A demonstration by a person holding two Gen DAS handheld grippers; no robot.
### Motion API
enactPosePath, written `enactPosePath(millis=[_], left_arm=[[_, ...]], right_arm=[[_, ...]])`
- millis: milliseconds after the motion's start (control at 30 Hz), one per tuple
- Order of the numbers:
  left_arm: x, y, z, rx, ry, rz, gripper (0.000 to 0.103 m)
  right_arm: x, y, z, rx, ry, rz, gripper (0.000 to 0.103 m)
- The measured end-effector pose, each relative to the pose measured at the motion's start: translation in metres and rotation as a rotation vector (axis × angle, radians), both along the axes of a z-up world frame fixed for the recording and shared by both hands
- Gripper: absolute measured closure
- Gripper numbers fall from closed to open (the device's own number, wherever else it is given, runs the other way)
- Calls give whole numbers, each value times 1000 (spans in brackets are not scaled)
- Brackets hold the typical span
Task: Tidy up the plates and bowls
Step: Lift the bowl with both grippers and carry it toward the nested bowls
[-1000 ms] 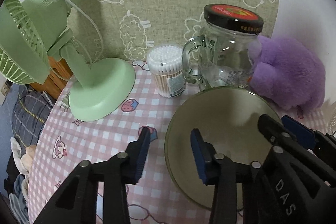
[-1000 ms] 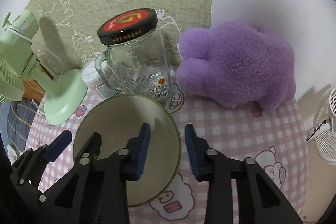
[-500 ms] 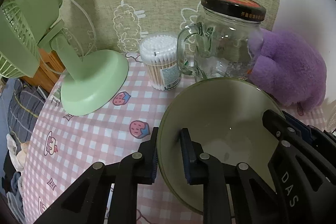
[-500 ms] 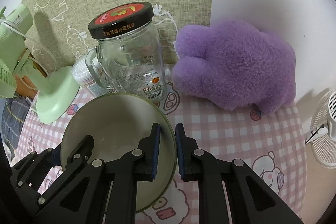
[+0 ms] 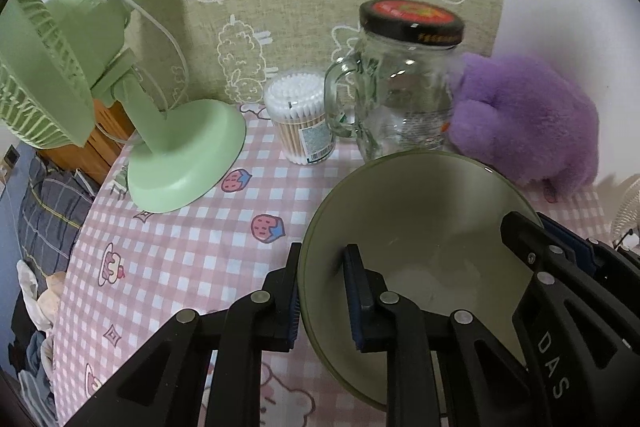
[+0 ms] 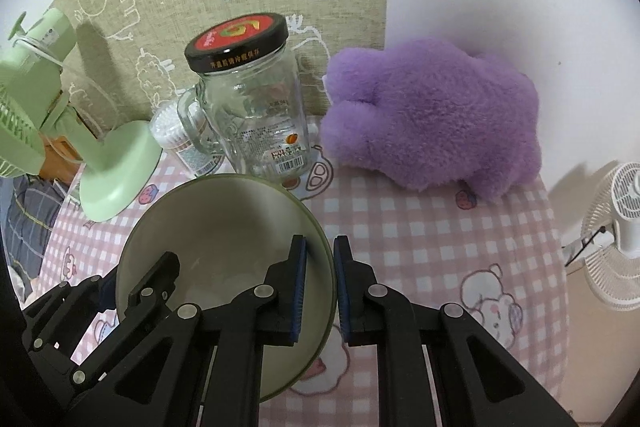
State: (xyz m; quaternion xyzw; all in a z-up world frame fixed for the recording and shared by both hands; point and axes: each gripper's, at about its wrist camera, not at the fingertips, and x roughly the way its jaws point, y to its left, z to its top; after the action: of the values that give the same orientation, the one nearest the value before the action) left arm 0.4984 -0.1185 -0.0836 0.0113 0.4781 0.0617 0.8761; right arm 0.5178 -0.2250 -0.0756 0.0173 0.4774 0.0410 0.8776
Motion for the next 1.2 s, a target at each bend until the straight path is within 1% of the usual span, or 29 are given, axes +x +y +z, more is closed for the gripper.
enactPosePath(millis=[167,433,567,700,933,1200], left_arm=[[-16,-4,20,-5,-19,-16,86],[-42,-8,55,-6,-58,-65,85],[-56,-4,71,-26,-68,-86,85],[-75,6,88,-32,-91,-103,85],[-112,24,115,-30,-130,-167,85],[-153,48,128,-56,-136,-208,85]], right_arm=[[-16,-2,18,-11,-11,-10,86],[-50,-6,57,-12,-36,-50,86],[-67,-4,75,-28,-55,-68,86],[-86,2,94,-29,-67,-81,86],[-131,23,123,-38,-102,-130,86],[-180,46,143,-40,-115,-158,86]])
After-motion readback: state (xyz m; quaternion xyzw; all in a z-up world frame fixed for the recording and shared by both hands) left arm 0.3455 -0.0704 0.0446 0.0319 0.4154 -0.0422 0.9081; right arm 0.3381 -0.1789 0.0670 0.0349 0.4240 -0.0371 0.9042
